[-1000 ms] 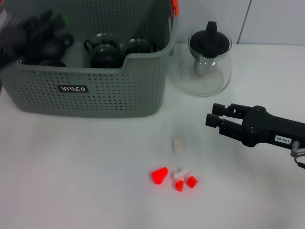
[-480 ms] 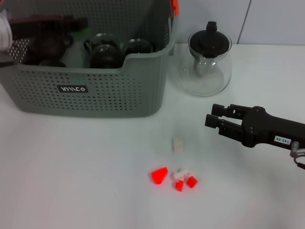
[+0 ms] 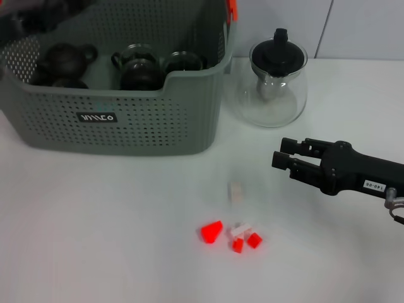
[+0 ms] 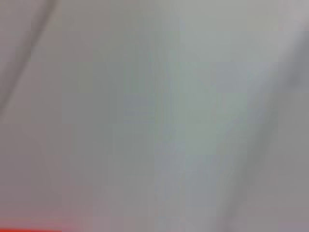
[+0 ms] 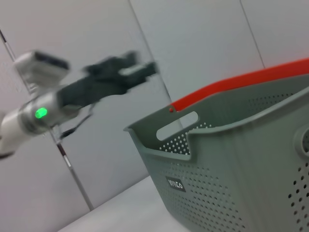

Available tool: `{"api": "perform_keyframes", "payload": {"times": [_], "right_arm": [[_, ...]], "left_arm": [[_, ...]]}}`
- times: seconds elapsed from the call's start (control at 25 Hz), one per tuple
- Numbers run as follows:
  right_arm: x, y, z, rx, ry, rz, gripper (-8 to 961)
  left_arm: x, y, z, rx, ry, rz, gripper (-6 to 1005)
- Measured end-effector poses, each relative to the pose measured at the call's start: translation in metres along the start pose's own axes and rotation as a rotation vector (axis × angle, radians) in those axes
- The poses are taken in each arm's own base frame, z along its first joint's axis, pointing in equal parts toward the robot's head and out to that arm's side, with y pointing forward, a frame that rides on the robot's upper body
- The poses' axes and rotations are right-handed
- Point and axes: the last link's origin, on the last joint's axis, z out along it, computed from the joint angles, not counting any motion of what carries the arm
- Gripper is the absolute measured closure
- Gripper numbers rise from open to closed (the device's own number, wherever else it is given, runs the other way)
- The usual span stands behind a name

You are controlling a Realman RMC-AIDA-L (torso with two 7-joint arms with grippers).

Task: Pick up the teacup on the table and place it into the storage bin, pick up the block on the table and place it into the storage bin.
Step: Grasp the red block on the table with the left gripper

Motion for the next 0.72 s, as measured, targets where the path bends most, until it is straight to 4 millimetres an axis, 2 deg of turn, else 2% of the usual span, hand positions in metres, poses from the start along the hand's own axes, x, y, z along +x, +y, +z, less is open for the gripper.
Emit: {"api": "perform_keyframes", "payload": {"times": [0.08, 0.16, 0.28, 0.36, 0.44, 0.6, 0.72], "right_arm": [[0.0, 0.0, -0.001, 0.002, -0.001, 0.001, 395], [0.0, 0.0, -0.001, 0.004, -0.003, 0.002, 395], [0.0, -0.001, -0.001, 0.007, -0.005, 0.001, 394], [-0.001, -0.002, 0.0, 0.009, -0.004, -0.001, 394], [-0.002, -0.002, 0.001, 0.009, -0.002, -0.002, 393], [-0.005, -0.003, 0.004, 0.003, 0.001, -0.003, 393], [-0.005, -0.003, 0.004, 0.003, 0.0, -0.004, 392]], "left_arm": [[-0.02, 0.016, -0.02, -0.092, 0.023, 0.034, 333], [-0.052, 0.033, -0.04, -0.153, 0.006, 0.086, 338], [-0.1, 0.053, -0.06, -0.178, -0.045, 0.198, 340], [-0.132, 0.067, -0.066, -0.175, -0.076, 0.274, 340], [-0.162, 0.078, -0.065, -0.161, -0.114, 0.328, 339], [-0.205, 0.089, -0.049, -0.17, -0.207, 0.36, 339], [-0.222, 0.09, -0.035, -0.182, -0.273, 0.351, 341]]}}
